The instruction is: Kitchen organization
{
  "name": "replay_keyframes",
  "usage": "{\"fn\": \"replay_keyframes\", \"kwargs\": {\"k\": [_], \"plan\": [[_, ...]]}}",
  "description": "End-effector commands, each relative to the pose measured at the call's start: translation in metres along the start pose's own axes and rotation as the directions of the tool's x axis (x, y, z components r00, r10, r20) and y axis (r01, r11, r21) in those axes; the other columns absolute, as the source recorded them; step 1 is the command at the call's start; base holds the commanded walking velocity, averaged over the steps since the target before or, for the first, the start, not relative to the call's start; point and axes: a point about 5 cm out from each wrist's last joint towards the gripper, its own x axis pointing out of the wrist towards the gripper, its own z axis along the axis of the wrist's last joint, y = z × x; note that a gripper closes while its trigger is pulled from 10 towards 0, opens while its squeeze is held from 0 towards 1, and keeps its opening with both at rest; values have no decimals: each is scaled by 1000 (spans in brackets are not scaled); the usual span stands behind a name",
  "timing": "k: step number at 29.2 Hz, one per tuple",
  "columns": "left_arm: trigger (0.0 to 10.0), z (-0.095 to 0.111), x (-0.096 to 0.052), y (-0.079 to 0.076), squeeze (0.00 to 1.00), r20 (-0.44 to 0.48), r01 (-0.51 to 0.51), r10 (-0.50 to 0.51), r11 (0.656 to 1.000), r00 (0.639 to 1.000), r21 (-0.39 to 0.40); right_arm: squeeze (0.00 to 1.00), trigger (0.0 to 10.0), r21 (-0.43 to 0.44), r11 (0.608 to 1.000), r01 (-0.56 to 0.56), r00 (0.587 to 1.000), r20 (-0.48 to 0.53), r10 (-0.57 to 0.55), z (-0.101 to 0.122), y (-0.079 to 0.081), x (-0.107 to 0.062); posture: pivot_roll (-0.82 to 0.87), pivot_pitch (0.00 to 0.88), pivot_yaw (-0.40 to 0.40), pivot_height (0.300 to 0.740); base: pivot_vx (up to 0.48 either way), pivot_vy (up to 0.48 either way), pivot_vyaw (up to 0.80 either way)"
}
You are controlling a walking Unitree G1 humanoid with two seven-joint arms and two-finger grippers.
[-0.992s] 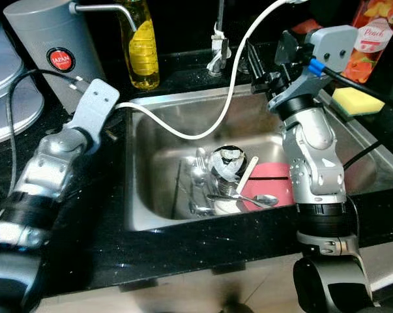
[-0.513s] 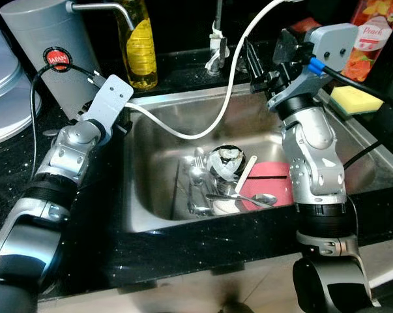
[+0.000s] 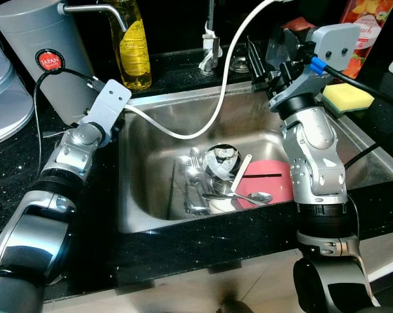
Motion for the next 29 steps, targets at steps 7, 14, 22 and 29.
{"fn": "replay_keyframes", "kwargs": {"k": [7, 14, 22, 29], "plan": [[0, 3, -3, -5, 0, 23, -34, 33, 999, 999, 30, 0, 10000, 10, 1000, -15, 1000, -5, 15, 0, 3, 0, -80, 62, 63, 740, 0, 0, 0], [0, 16, -8, -6, 0, 85, -61, 57, 997, 995, 52, 0, 10000, 10, 1000, -16, 1000, -6, 16, 0, 3, 0, -78, 63, 61, 740, 0, 0, 0], [10000, 80, -33, -19, 0, 393, 11, -5, 1000, 920, -14, 0, 10000, 16, 1000, -25, 1000, -10, 25, -2, 5, 1, -71, 55, 54, 740, 0, 0, 0], [10000, 114, -55, -33, 0, 513, 118, -107, 993, 852, 11, 0, 10000, 19, 999, -34, 999, -8, 34, -2, 8, 3, -71, 48, 53, 740, 0, 0, 0]]}}
